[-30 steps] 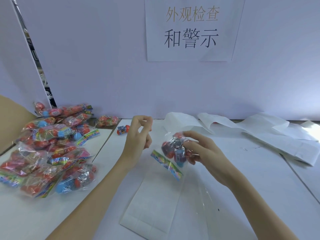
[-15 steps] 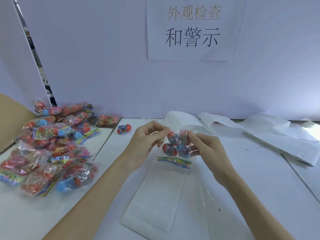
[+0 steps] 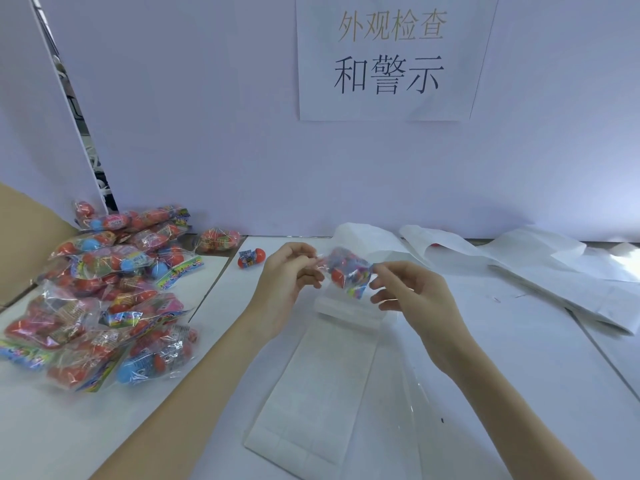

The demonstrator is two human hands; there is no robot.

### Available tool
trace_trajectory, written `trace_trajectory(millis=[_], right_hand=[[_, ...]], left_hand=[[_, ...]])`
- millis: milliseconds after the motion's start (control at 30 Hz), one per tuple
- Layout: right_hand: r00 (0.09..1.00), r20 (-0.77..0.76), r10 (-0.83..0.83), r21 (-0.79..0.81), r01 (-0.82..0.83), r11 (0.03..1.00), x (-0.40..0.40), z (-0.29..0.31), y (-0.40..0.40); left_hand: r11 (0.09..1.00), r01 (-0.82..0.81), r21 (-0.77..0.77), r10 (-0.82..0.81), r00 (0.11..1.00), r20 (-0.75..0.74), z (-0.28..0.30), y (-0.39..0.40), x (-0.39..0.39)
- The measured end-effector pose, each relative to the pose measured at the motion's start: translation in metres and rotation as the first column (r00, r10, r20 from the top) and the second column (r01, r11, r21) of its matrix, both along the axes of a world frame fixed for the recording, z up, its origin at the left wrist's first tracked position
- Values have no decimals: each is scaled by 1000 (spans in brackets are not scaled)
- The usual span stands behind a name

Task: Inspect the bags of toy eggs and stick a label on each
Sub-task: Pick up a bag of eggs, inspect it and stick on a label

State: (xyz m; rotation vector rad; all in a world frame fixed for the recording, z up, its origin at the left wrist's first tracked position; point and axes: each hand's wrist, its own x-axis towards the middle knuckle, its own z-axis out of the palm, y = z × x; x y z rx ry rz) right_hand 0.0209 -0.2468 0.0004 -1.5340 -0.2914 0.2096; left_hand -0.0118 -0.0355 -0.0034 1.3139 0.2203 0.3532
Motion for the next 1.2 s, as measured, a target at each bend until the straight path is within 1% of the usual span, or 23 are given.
trace_trajectory(millis=[100, 167, 233, 267, 300, 333, 367, 433, 467, 533, 600, 700, 800, 833, 867, 933, 1000, 1067, 1133, 1200], right_hand=[[997, -80, 0, 48, 4, 999, -1, 3, 0], [994, -85, -61, 70, 67, 995, -2, 2, 2], [983, -136, -126, 142, 145, 979, -1, 3, 1], [978, -171, -123, 169, 152, 974, 0, 4, -1], [978, -185, -94, 170, 127, 977, 1, 4, -2], [983, -172, -58, 147, 84, 986, 3, 3, -4], [989, -141, -37, 115, 54, 992, 3, 2, -4], [998, -52, -44, 46, 47, 998, 4, -1, -4], [998, -5, -55, 6, 55, 998, 3, -2, -3], [996, 68, -54, -68, 58, 996, 1, -2, -1], [992, 123, -34, -121, 49, 991, -1, -1, 1], [974, 225, -34, -220, 84, 972, 0, -1, 0], [956, 289, -47, -266, 128, 956, 0, 1, -1], [957, 288, -43, -272, 125, 954, -1, 2, -1], [964, 262, -40, -259, 110, 960, -1, 3, -1], [985, 169, -17, -164, 45, 985, -4, 5, -1], [995, 84, 52, -29, -50, 998, -7, 9, -3], [993, 32, 110, 104, -113, 988, -5, 11, -6], [996, -1, 89, 178, -87, 980, -3, 10, -6], [999, 19, -32, 142, 29, 989, -1, 8, -3]], left_hand=[[994, 32, 105, -35, 999, 24, -3, 0, 0], [991, 83, 104, -89, 995, 54, -3, -1, 0], [986, 147, 76, -154, 983, 101, -4, -2, -2], [983, 175, 62, -182, 976, 120, -3, -2, -2], [977, 204, 59, -210, 970, 125, -2, -1, -3], [970, 230, 82, -238, 965, 111, -2, 0, -3], [960, 245, 136, -257, 963, 77, -2, 0, -4], [924, 256, 284, -266, 964, -4, -1, -1, -5], [912, 246, 327, -254, 967, -21, -1, -3, -6], [908, 181, 378, -196, 981, 1, 0, -9, -6], [901, 72, 428, -105, 993, 54, 0, -13, -6], [910, -33, 414, -5, 996, 91, -2, -13, -4], [947, -66, 315, 50, 997, 58, 1, -11, -4], [954, -71, 292, 60, 997, 45, 2, -11, -4], [955, -79, 286, 70, 997, 41, 2, -11, -4], [949, -87, 304, 68, 995, 70, 3, -9, -5], [940, -39, 339, -4, 992, 124, 4, -7, -7], [933, 28, 360, -84, 986, 142, 5, -7, -10], [927, 91, 365, -148, 981, 129, 4, -7, -10], [916, 149, 372, -196, 976, 91, 2, -8, -10]])
